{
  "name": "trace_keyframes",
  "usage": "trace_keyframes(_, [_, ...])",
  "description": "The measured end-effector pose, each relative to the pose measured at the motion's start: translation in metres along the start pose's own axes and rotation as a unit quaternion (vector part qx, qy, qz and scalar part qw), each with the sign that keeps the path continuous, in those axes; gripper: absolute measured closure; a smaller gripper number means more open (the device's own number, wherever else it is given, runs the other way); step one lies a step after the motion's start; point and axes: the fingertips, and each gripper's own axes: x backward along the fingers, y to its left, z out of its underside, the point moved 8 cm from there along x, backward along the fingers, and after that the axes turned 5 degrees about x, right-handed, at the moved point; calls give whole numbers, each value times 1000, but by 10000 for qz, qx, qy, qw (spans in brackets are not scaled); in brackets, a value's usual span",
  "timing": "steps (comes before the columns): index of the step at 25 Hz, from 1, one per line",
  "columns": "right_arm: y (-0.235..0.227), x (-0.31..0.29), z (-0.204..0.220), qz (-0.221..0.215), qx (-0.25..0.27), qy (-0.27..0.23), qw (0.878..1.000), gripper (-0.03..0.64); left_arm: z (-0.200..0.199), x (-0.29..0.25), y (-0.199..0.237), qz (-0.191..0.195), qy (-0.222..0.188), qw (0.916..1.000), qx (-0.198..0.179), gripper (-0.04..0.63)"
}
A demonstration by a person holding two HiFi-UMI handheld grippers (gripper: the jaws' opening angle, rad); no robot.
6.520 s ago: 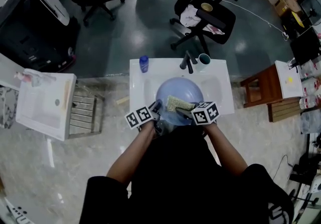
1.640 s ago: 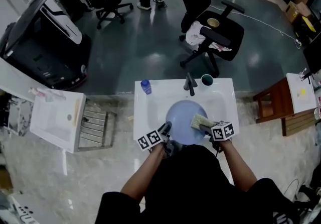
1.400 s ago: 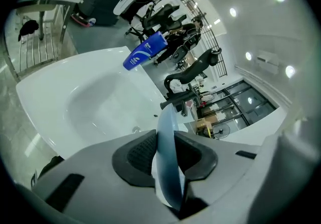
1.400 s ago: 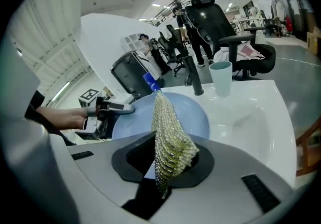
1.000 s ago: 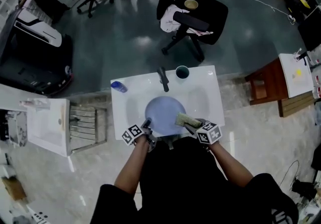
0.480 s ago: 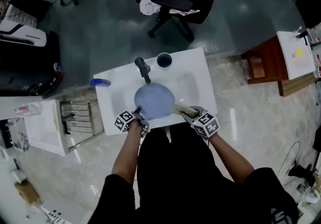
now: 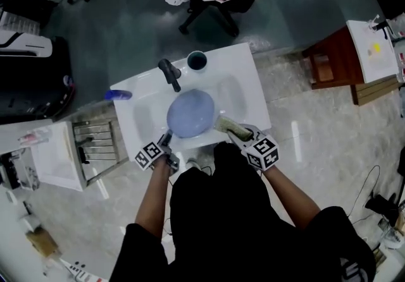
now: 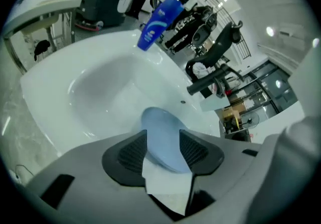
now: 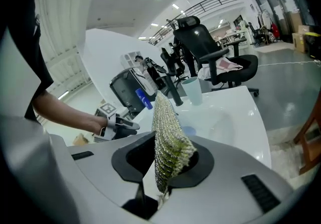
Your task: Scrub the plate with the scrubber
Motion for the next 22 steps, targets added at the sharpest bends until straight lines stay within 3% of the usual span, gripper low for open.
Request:
trace_keyframes(3, [18, 12, -8, 173, 53, -281, 9994, 554, -1, 39, -20, 535, -520, 9966, -344, 403])
trace_keyframes(5, [35, 21, -17, 338, 319, -435, 9980, 554, 4, 65, -44, 1001, -806, 9871, -959, 416])
trace_keyframes(9, [83, 37, -28, 718, 910, -688, 9909, 554, 22, 121, -75, 1658, -1384, 9512, -2206, 450])
trace_keyframes(14, [161, 54, -20, 1066, 984, -1173, 9824, 554, 48, 195, -76, 2142, -1965, 9025, -3178, 546])
trace_keyframes(19, [233, 67, 15, 1485, 913, -1311, 9759, 554, 76, 259, -42, 2221, -2263, 8702, -3771, 584])
trace_keyframes(22, [264, 77, 38, 1677, 932, -1319, 9725, 554, 88, 287, -25, 2285, -2389, 8569, -3956, 586])
